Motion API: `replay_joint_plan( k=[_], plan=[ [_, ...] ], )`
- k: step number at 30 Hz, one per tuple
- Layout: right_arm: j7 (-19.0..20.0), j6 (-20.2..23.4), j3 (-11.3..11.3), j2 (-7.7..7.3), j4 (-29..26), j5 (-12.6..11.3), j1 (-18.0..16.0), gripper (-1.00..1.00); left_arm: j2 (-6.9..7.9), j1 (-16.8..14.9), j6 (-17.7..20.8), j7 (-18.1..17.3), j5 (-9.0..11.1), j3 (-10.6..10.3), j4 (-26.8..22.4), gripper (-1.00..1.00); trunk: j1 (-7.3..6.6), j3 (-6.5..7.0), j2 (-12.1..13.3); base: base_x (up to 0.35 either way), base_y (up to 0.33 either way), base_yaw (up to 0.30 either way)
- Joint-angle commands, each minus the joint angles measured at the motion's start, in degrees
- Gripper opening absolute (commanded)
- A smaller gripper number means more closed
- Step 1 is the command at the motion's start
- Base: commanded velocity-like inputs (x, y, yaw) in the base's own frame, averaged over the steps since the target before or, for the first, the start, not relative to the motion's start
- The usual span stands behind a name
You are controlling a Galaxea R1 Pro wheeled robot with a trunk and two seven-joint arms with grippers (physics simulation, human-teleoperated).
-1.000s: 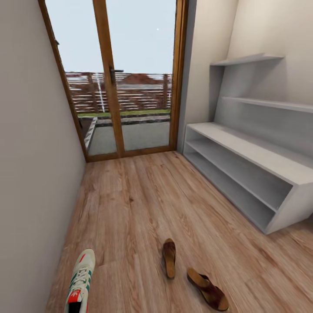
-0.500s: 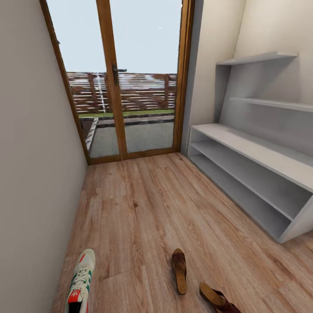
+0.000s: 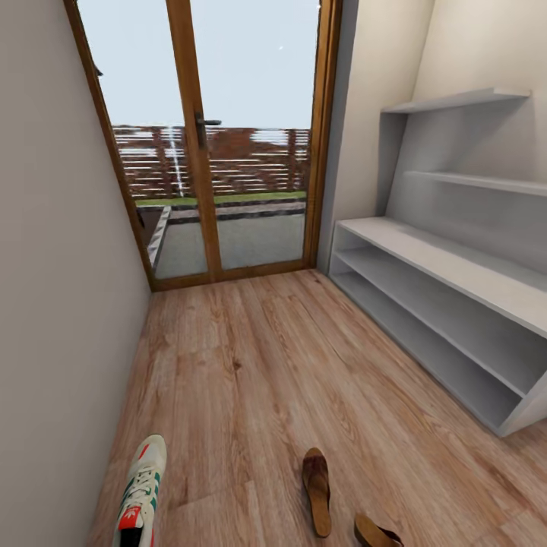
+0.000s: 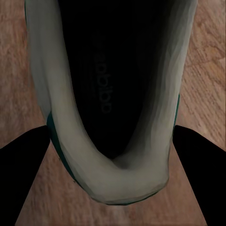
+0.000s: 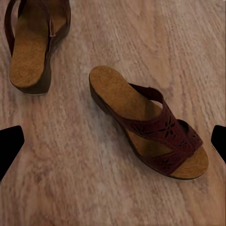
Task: Pick up the two gym shoes and the two sandals from the corridor floor and place them onto the hallstand (shoe rack) in the corridor, making sure they are on the rack and not on the floor. Arrange them so the two gym shoes are next to each other and the two sandals are next to each other.
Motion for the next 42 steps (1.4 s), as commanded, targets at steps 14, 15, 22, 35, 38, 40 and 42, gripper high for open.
replay_joint_plan(
  k=[14,15,22,35,38,40,42],
  plan=[
    [0.1,-0.2,-0.3,0.03,0.0,0.6,0.0,1.00,0.01,0.0,-0.1,-0.4,0.0,0.5,0.0,-1.00,0.01,-0.05,0.0,0.088,0.006,0.000],
    [0.1,-0.2,-0.3,0.03,0.0,0.6,0.0,1.00,0.02,0.0,-0.1,-0.4,-0.1,0.5,0.0,-1.00,0.01,-0.05,0.0,0.207,0.087,0.000],
    [0.1,-0.2,-0.3,0.03,0.0,0.5,0.0,1.00,0.02,0.0,-0.1,-0.4,-0.2,0.5,0.0,-1.00,0.01,-0.05,0.0,0.109,0.064,0.000],
    [0.1,-0.2,-0.3,0.03,0.0,0.5,0.0,1.00,0.02,0.0,-0.1,-0.4,-0.2,0.5,0.0,-1.00,0.01,-0.05,0.0,0.004,0.003,0.000],
    [0.1,-0.2,-0.3,0.03,0.0,0.5,0.0,1.00,0.02,0.0,-0.1,-0.4,-0.2,0.5,0.0,-1.00,0.01,-0.05,0.0,0.020,0.000,0.000],
    [0.1,-0.2,-0.3,0.03,0.0,0.5,0.0,1.00,0.03,0.0,-0.1,-0.4,-0.3,0.5,0.0,-1.00,0.01,-0.05,0.0,0.066,0.000,0.000],
    [0.1,-0.2,-0.3,0.03,0.0,0.5,0.0,1.00,0.03,0.0,-0.1,-0.4,-0.3,0.5,0.0,-1.00,0.01,-0.05,0.0,0.090,0.000,0.000]
  ],
)
